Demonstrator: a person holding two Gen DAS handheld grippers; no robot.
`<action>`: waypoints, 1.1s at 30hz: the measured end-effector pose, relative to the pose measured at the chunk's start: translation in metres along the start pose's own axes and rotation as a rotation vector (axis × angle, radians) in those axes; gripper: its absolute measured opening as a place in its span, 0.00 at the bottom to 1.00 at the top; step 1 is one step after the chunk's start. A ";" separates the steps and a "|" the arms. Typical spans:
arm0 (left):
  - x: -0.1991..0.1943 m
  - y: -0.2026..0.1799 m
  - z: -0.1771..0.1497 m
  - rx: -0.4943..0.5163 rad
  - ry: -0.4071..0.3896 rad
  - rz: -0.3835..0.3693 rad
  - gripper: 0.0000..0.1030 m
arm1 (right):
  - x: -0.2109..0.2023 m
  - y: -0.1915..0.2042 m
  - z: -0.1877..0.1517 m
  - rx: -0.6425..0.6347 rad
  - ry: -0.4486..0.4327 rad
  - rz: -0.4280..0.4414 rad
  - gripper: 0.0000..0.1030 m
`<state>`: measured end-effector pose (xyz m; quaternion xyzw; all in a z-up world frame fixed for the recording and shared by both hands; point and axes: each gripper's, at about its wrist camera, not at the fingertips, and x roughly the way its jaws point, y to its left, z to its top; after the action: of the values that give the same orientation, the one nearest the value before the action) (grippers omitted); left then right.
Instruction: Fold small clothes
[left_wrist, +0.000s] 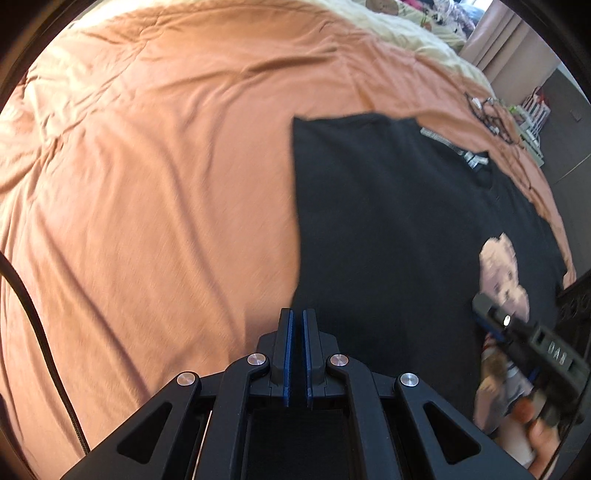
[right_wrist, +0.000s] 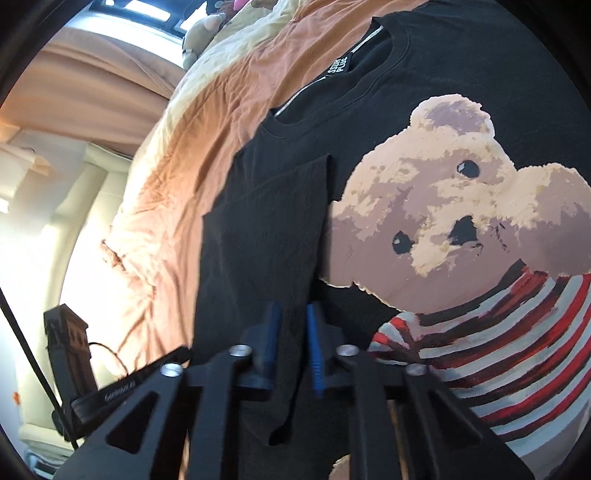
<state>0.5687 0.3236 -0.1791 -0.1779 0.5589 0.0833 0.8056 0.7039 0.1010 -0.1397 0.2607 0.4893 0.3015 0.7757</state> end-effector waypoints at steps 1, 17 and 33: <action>0.002 0.004 -0.005 -0.001 0.008 0.002 0.03 | -0.001 0.001 0.000 -0.006 -0.010 -0.020 0.01; -0.053 0.010 -0.047 -0.090 -0.045 -0.066 0.16 | -0.093 0.020 -0.035 -0.026 -0.088 -0.097 0.00; -0.135 -0.069 -0.073 -0.011 -0.226 -0.122 0.93 | -0.245 0.023 -0.077 -0.237 -0.224 -0.245 0.87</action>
<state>0.4791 0.2408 -0.0635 -0.2054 0.4524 0.0564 0.8660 0.5453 -0.0514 -0.0058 0.1383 0.3892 0.2296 0.8813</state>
